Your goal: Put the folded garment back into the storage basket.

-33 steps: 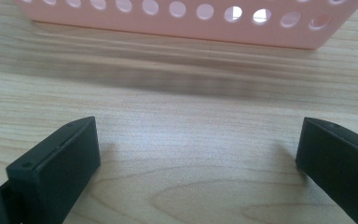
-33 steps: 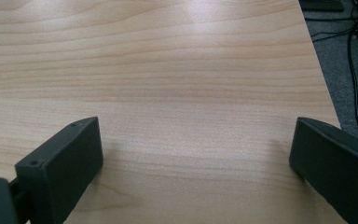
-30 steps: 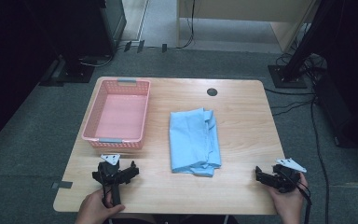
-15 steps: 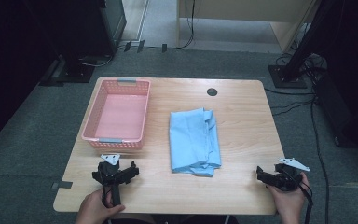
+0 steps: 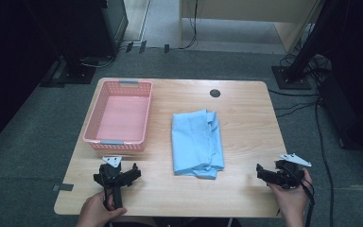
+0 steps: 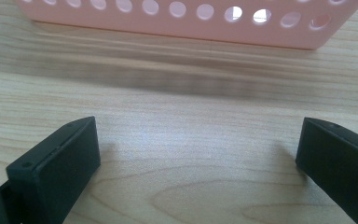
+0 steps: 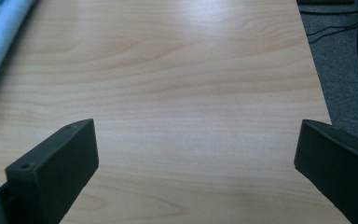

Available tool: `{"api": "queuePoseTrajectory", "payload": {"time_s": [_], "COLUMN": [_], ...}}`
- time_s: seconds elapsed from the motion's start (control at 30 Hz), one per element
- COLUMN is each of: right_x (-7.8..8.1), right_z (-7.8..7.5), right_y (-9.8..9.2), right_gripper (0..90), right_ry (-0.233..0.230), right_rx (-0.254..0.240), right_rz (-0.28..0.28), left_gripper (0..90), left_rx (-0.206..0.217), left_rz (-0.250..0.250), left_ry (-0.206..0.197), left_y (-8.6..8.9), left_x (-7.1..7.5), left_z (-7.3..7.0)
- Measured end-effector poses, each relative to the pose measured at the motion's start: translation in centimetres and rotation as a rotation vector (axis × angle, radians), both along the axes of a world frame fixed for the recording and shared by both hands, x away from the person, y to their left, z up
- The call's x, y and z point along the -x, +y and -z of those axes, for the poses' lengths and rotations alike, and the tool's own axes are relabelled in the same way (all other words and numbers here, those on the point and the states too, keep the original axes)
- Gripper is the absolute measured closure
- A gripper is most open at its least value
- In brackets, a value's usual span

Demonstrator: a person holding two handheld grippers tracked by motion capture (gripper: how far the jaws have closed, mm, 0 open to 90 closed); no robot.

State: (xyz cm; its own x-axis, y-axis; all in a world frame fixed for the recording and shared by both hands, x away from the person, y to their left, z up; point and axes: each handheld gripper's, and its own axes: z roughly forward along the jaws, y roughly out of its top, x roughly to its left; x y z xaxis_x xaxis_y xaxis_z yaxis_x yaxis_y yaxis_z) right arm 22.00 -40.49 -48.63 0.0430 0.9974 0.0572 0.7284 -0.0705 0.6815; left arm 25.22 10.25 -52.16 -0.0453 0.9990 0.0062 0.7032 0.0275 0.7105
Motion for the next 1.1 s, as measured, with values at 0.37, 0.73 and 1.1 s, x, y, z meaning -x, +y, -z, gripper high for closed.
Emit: {"api": "queuePoseTrajectory", "payload": {"time_s": [0.37,0.73,1.1], "right_x": [-1.9,-3.2,-4.9], "right_z": [-1.7,-2.8,-3.4], "right_y": [1.4,2.7,4.8], "right_gripper": [0.0,0.0,0.0], "right_ry": [-0.02,-0.032,-0.035], "right_rx": [-0.018,-0.026,-0.024], "right_rz": [-0.016,-0.04,-0.078], "left_gripper": [0.0,0.0,0.0], "left_rx": [0.001,0.001,0.0], "left_rz": [0.0,-0.001,-0.002], "left_ry": [-0.001,-0.001,0.0], "left_y": [0.0,0.0,0.0], "left_x": [0.0,0.0,0.0], "left_z": [0.0,0.0,0.0]}}
